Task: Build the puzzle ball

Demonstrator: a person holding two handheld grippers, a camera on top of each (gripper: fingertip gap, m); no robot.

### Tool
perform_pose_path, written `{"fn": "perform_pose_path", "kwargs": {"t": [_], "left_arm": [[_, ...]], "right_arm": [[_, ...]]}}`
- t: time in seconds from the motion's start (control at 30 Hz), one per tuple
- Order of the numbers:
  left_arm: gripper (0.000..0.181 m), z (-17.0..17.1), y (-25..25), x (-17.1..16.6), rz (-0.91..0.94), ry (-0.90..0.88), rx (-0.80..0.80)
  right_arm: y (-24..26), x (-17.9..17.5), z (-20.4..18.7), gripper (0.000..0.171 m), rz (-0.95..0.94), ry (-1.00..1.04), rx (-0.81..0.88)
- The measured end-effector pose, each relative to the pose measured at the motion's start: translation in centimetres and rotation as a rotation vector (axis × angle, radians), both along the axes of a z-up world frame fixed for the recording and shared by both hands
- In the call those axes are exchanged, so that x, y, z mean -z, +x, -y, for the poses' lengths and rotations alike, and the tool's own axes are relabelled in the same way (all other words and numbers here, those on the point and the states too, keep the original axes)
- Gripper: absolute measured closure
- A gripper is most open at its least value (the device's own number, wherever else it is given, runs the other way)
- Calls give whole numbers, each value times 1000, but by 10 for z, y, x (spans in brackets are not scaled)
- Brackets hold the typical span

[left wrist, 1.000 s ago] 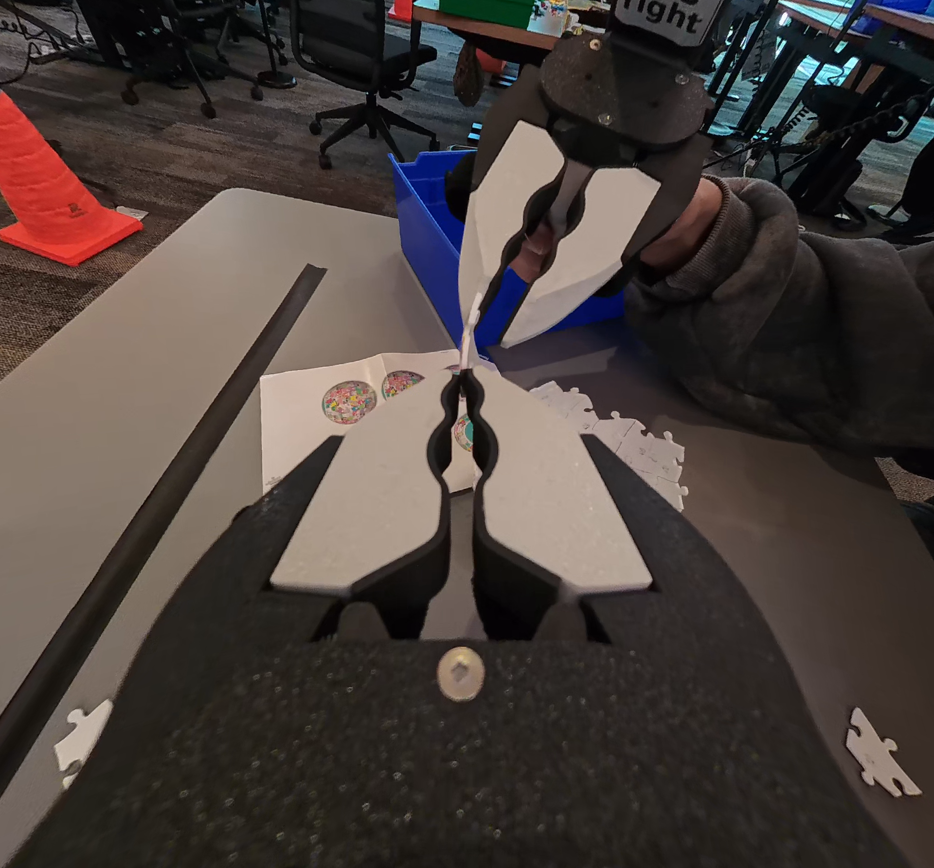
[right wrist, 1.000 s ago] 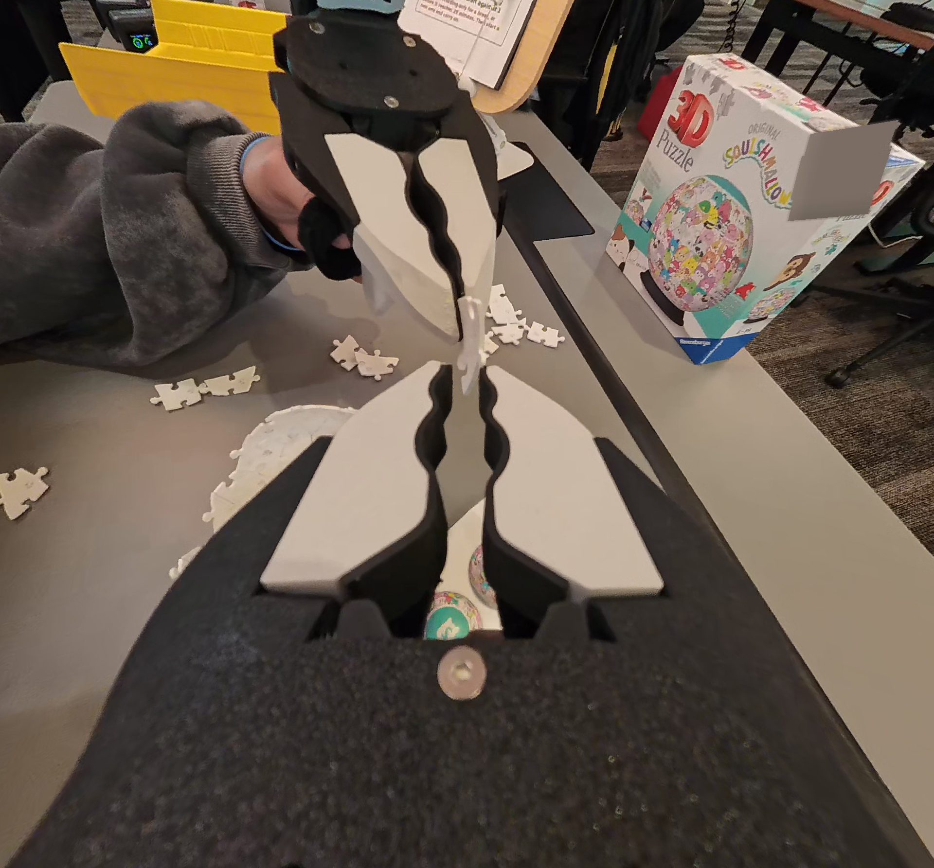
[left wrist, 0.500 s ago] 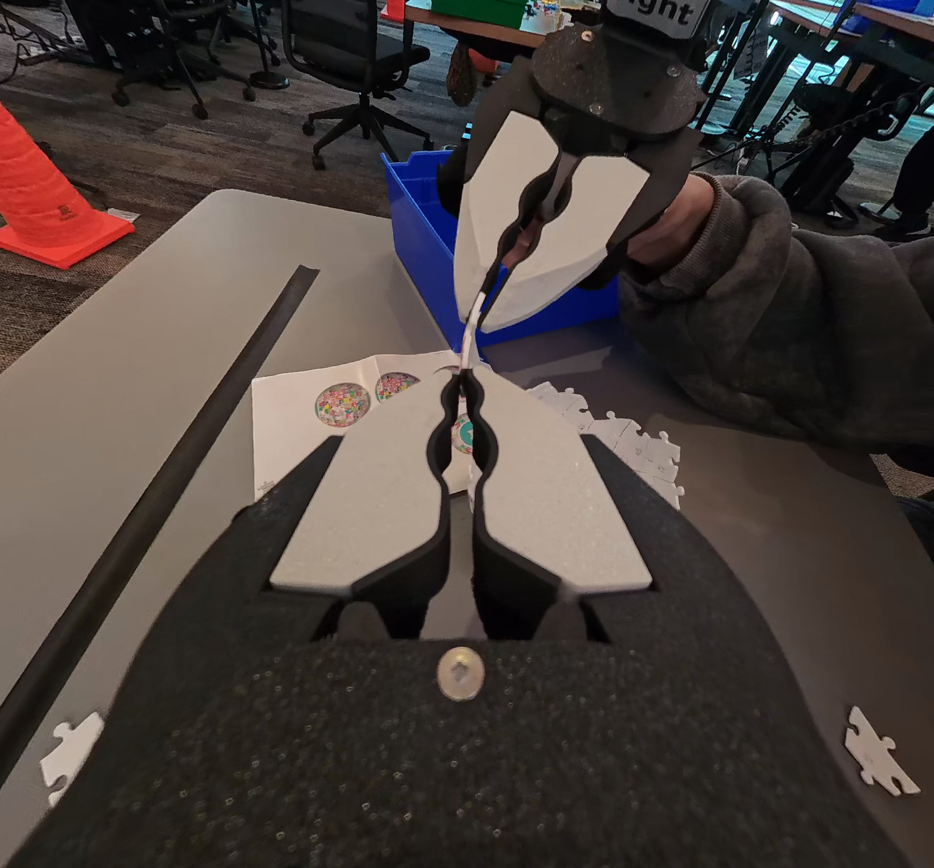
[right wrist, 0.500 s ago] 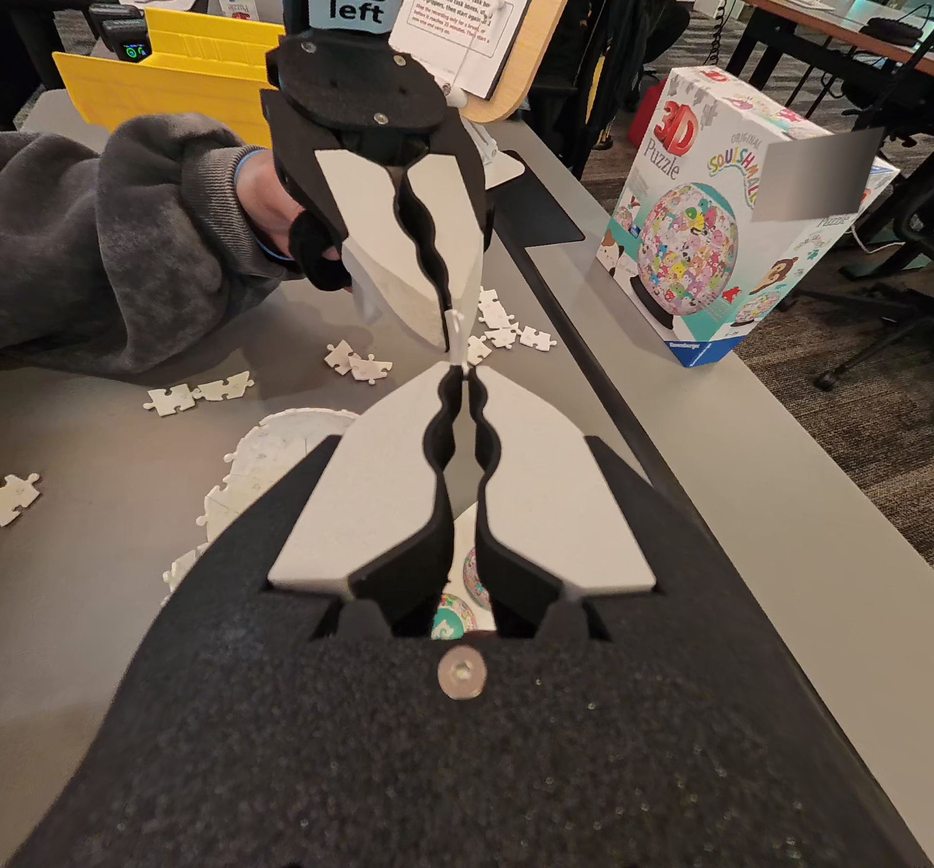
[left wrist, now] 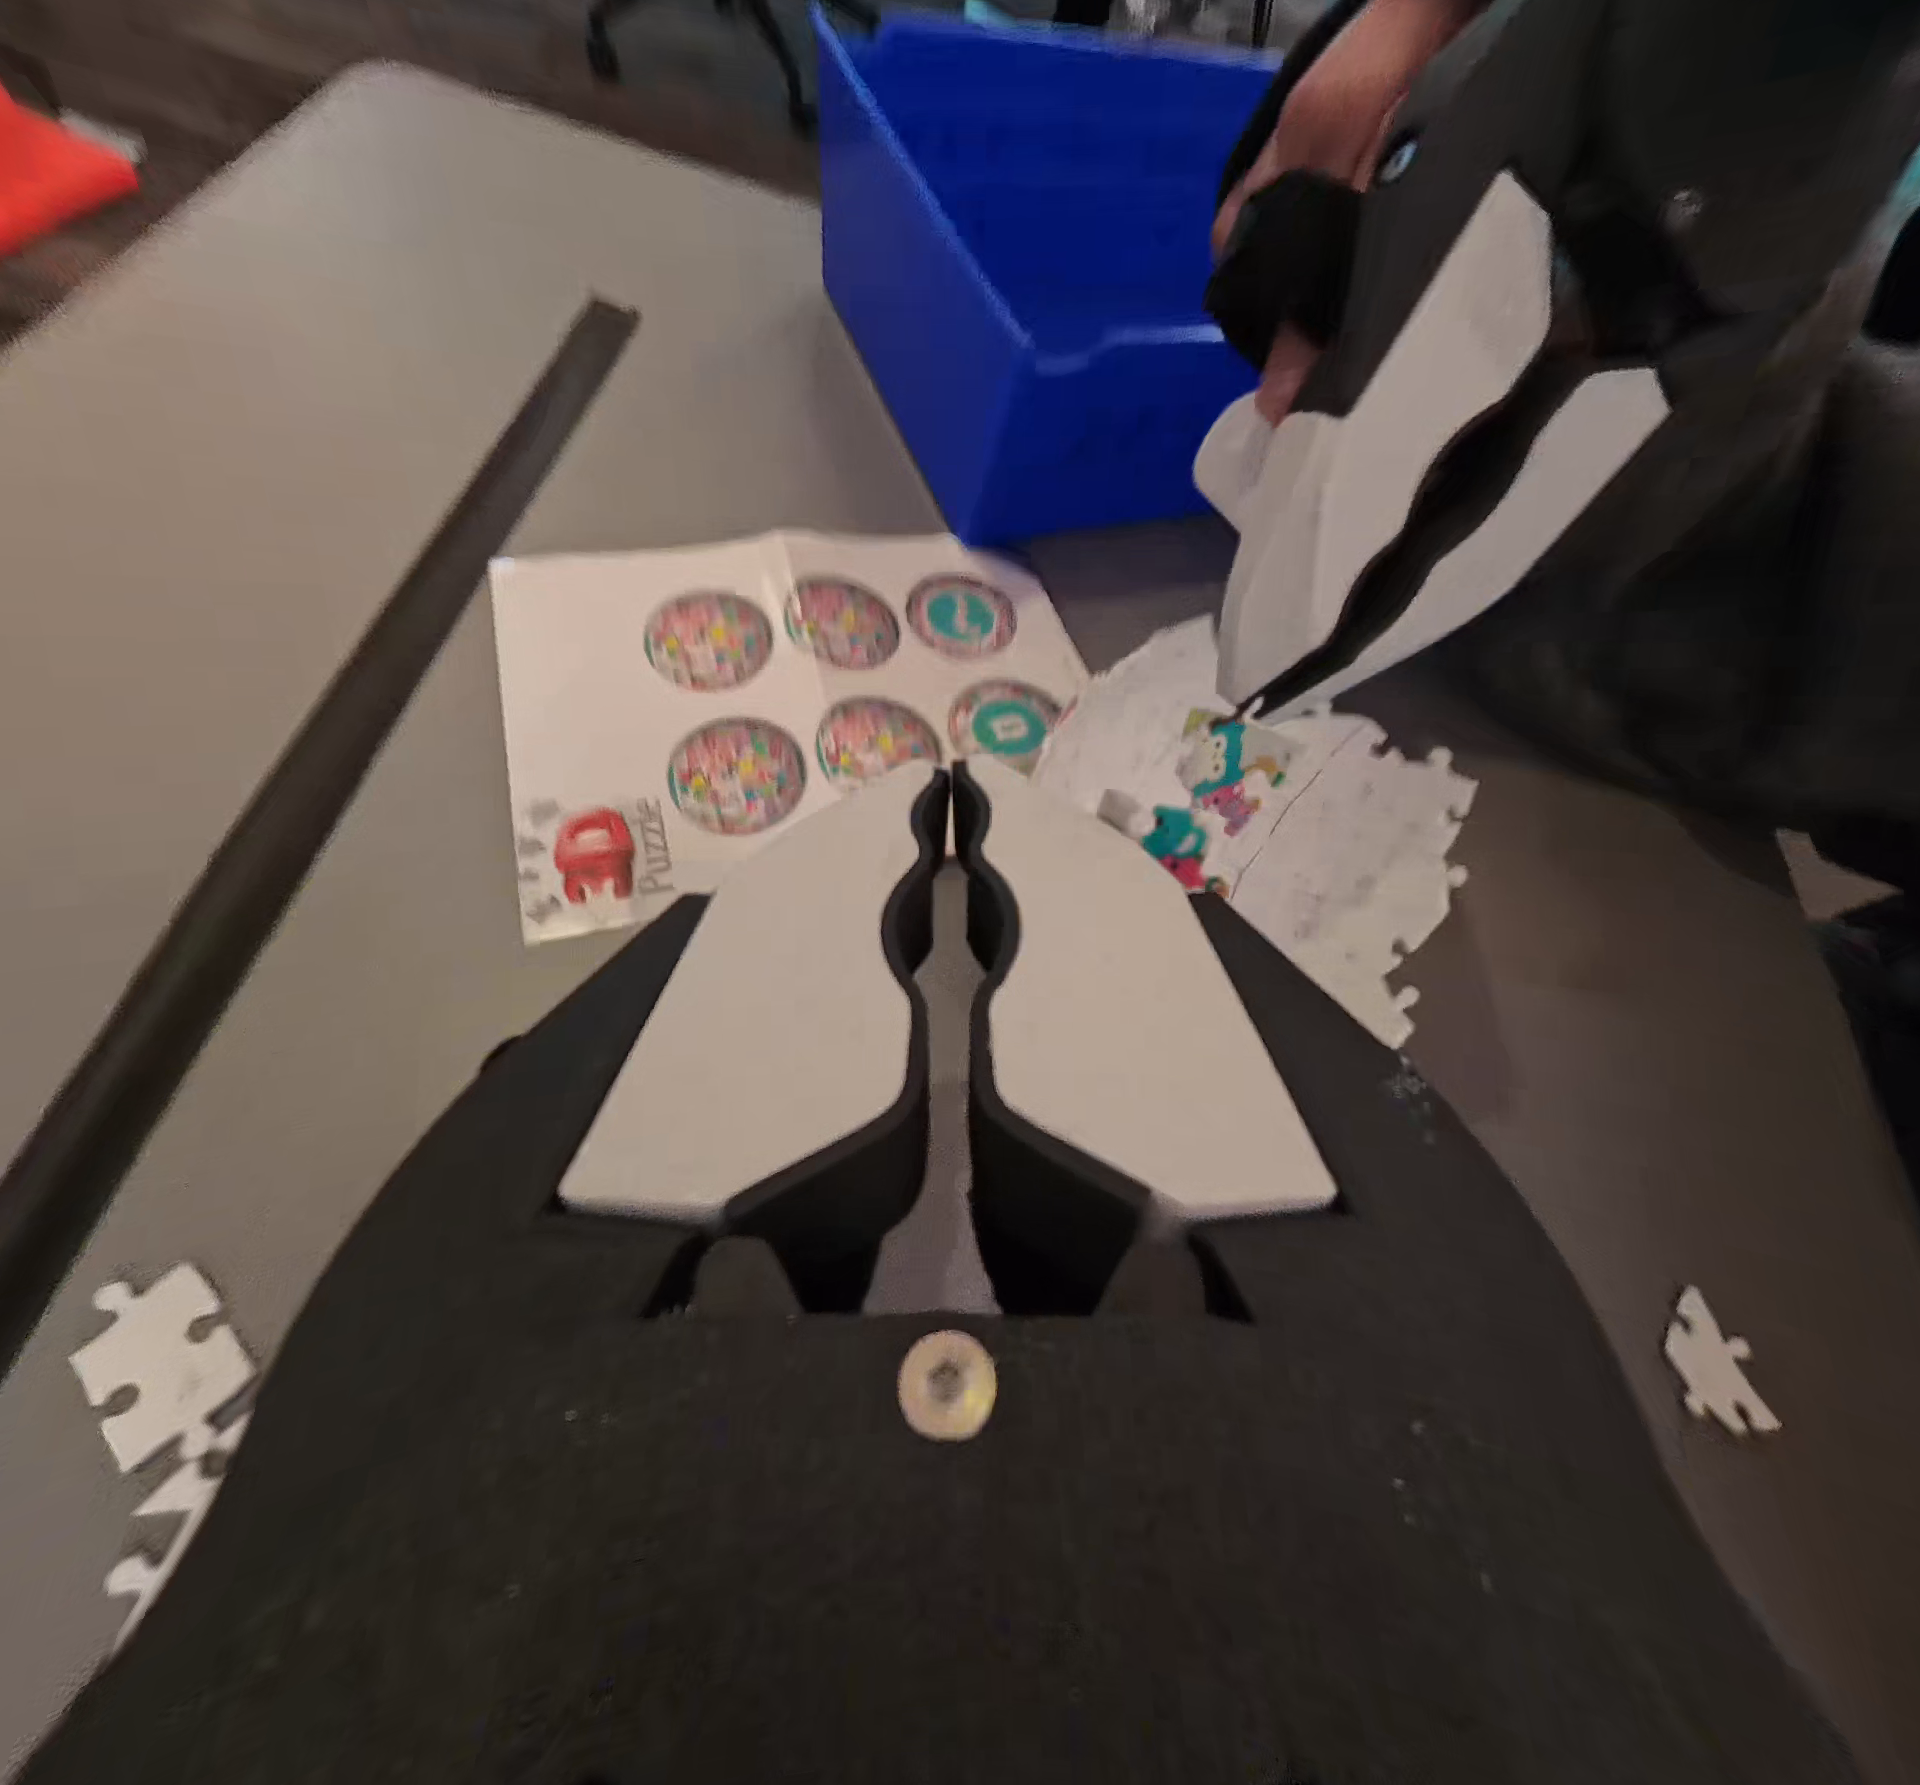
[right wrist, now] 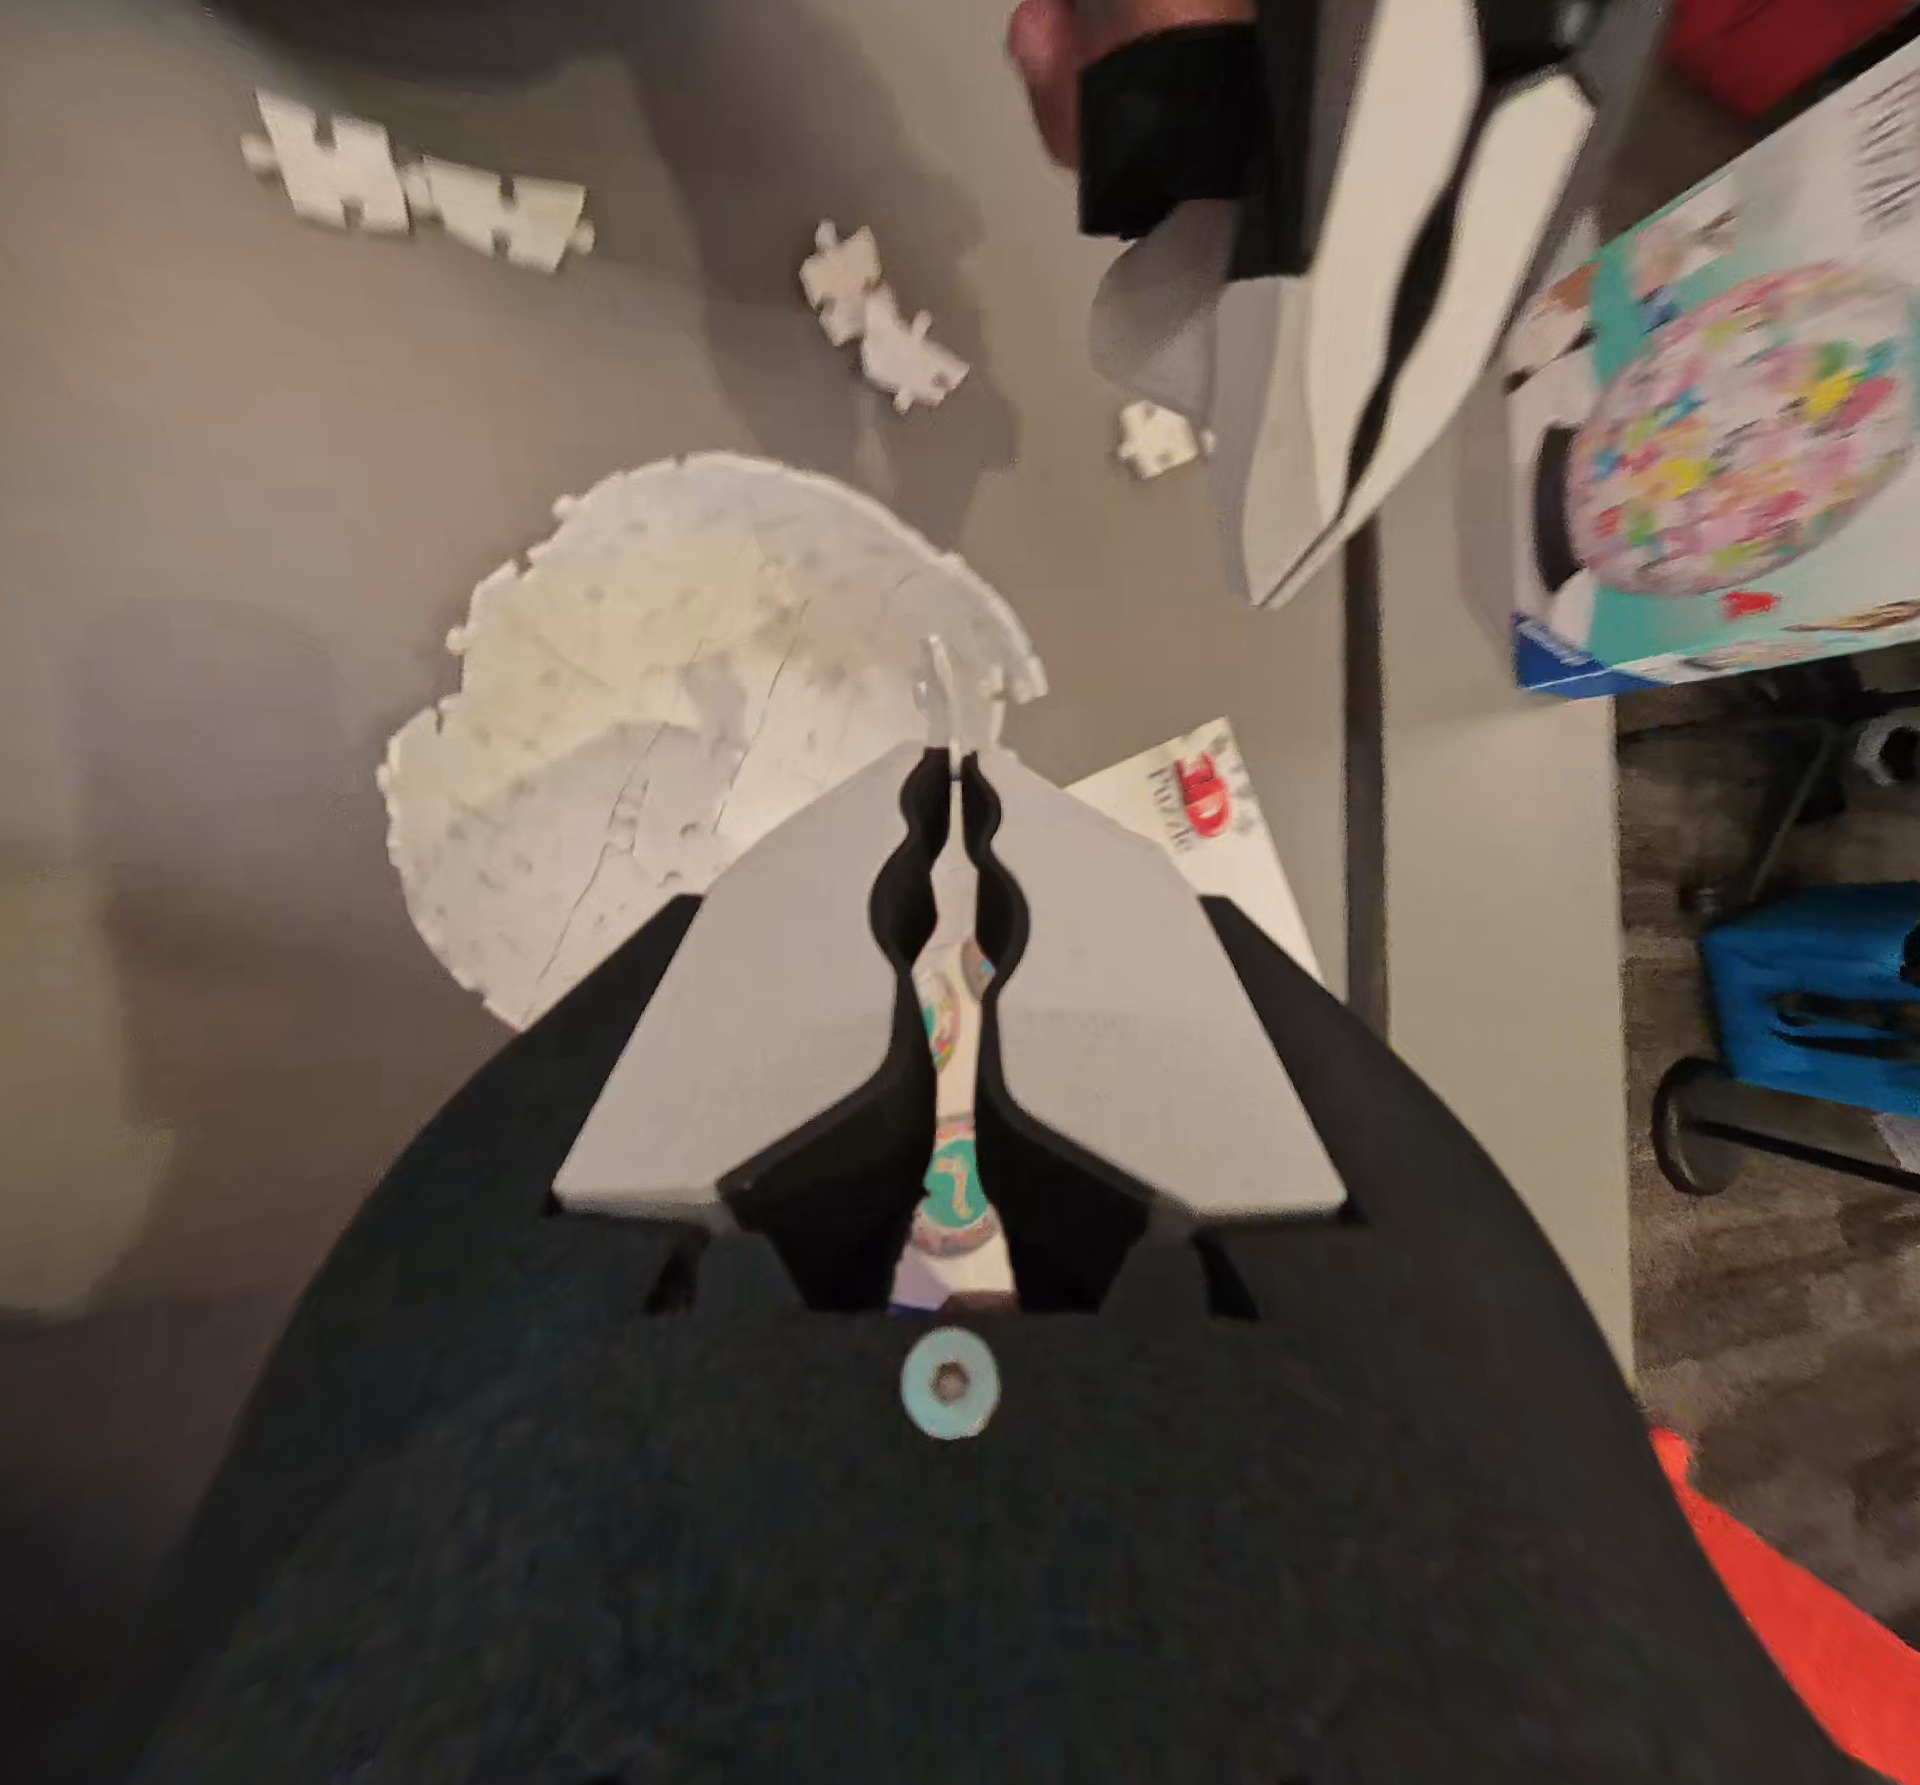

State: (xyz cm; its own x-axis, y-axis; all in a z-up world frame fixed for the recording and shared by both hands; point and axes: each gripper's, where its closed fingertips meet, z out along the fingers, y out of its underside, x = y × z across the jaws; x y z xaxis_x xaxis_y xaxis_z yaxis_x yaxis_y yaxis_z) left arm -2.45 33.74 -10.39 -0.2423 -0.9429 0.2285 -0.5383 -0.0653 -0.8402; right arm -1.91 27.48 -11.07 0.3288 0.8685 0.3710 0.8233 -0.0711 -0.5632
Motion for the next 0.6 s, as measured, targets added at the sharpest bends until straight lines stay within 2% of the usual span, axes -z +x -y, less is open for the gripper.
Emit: {"fn": "perform_pose_path", "kwargs": {"t": [0.1,0.23,0.6], "left_arm": [[181,10,9,19,-43,-5,28],[181,21,12,23,-31,-2,72],[181,31,2,16,-31,-18,155]], "right_arm": [[-3,20,-6,169,24,-36,18],[-3,25,-11,169,-41,-80,56],[-5,8,-2,169,-118,-106,73]]}}
